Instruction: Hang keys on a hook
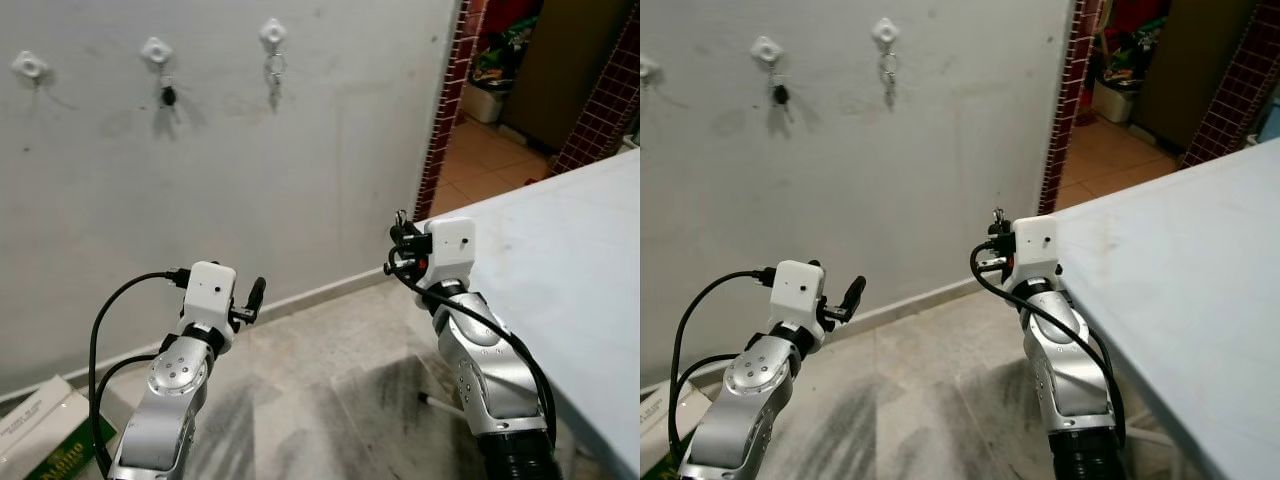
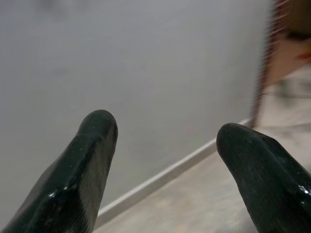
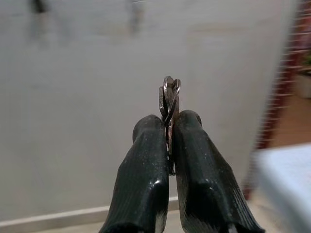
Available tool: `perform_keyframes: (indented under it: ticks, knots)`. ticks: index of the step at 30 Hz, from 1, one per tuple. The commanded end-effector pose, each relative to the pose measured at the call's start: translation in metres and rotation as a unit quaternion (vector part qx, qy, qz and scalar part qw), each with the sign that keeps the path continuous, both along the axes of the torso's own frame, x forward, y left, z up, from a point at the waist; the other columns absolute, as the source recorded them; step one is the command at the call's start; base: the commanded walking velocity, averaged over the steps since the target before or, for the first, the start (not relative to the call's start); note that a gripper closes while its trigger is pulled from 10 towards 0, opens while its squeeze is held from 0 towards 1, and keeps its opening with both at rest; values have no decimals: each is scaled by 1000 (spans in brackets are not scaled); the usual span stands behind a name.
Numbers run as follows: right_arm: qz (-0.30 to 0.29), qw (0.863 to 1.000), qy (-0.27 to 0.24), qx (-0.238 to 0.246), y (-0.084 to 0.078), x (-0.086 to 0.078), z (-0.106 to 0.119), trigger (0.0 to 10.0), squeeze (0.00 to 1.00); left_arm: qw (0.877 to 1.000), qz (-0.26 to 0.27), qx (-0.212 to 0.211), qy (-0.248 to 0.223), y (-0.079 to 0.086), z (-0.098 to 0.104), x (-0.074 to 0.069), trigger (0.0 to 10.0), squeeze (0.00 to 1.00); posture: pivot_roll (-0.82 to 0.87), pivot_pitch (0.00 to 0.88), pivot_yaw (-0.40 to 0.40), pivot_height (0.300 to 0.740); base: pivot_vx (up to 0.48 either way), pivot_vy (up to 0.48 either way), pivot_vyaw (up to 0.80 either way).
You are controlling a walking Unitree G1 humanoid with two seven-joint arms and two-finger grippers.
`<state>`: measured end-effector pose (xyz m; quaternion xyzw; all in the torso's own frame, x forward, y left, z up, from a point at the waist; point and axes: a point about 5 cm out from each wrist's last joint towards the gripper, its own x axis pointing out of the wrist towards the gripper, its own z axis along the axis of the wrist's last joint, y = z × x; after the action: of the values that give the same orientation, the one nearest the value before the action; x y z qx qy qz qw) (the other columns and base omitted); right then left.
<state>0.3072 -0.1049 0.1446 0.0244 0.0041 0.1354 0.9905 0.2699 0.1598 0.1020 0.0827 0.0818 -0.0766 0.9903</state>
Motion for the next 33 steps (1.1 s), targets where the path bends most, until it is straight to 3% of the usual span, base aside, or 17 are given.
perform_keyframes:
  ticks: [1,12,19,33]
  knots:
    - [2,1000,-11,-5,-2,1,5,10000,0,1000,2,1,-10,-1,5,2,10000,0,80,0,48,740,0,480,0]
    - [10,1000,-19,-19,0,5,6,10000,0,1000,6,1,-15,-4,4,5,10000,0,87,0,34,740,0,480,0]
    - [10,1000,-22,-14,2,8,9,10000,0,999,5,19,-41,-3,10,7,10000,0,85,0,34,740,0,0,144]
    - [11,999,-27,-13,3,9,11,10000,0,999,26,-3,-38,4,10,9,10000,0,82,0,35,740,0,0,0]
